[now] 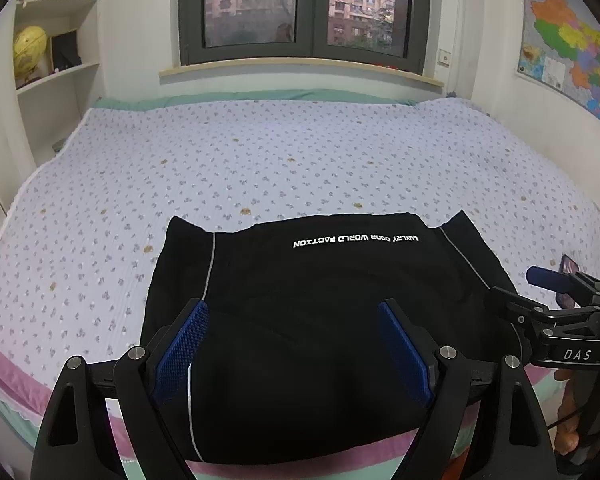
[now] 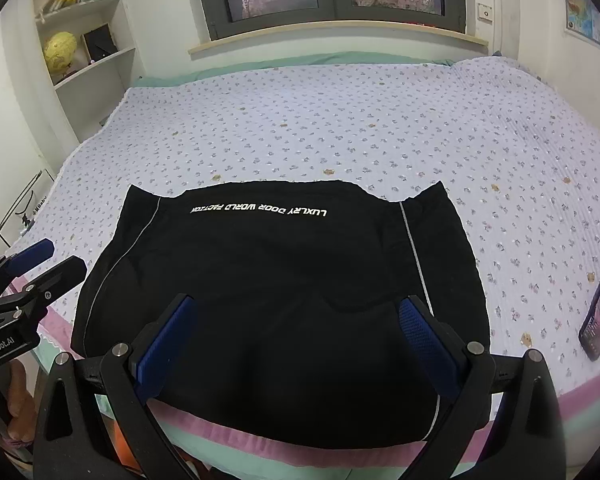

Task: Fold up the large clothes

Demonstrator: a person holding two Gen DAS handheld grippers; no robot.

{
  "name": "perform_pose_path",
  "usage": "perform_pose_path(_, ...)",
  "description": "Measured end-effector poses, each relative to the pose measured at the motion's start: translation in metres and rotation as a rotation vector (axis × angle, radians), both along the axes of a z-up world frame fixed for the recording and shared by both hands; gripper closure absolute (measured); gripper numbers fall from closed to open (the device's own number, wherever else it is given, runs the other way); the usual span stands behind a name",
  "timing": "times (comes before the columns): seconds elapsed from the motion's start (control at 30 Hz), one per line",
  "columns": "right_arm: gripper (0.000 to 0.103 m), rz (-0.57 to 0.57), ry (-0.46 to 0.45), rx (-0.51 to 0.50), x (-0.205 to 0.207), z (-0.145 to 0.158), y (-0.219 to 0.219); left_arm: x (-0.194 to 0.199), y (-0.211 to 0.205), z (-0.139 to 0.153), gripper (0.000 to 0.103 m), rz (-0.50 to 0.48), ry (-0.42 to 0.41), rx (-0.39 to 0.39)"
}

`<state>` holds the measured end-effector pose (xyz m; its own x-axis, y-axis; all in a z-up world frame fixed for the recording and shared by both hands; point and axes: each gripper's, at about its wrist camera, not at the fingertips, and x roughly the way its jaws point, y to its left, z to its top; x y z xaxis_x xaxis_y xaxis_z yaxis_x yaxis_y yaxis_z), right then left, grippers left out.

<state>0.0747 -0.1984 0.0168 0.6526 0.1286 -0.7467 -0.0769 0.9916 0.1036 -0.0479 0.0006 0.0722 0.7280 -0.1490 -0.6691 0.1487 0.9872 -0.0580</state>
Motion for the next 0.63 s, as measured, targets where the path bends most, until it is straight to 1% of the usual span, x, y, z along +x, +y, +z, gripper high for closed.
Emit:
perform_pose_path(0.2, 0.001, 0.003, -0.006, 0.005, -0.004, 0.0, -0.003, -0.007, -0.004, 0.005, 0.016, -0.003, -0.022, 0.008)
perform_pose_path(0.43, 0.001, 0.007, -0.007, 0.009, -0.008, 0.0, -0.008, -0.011, -0.008, 0.006, 0.016, 0.0, -0.025, 0.015)
perform_pose_path(0.5, 0.001, 0.007, -0.007, 0.007, -0.009, 0.0, -0.009, -0.014, -0.01, 0.007, 0.016, 0.002, -0.051, 0.027)
perform_pose_path(0.57, 0.001, 0.007, -0.005, 0.006, -0.009, -0.001, -0.009, -0.02, -0.012, 0.01, 0.016, 0.019, -0.098, 0.059)
perform_pose_path(0.63, 0.001, 0.006, -0.002, 0.004, -0.009, -0.002, -0.01, -0.021, -0.012, 0.012, 0.016, 0.017, -0.1, 0.063)
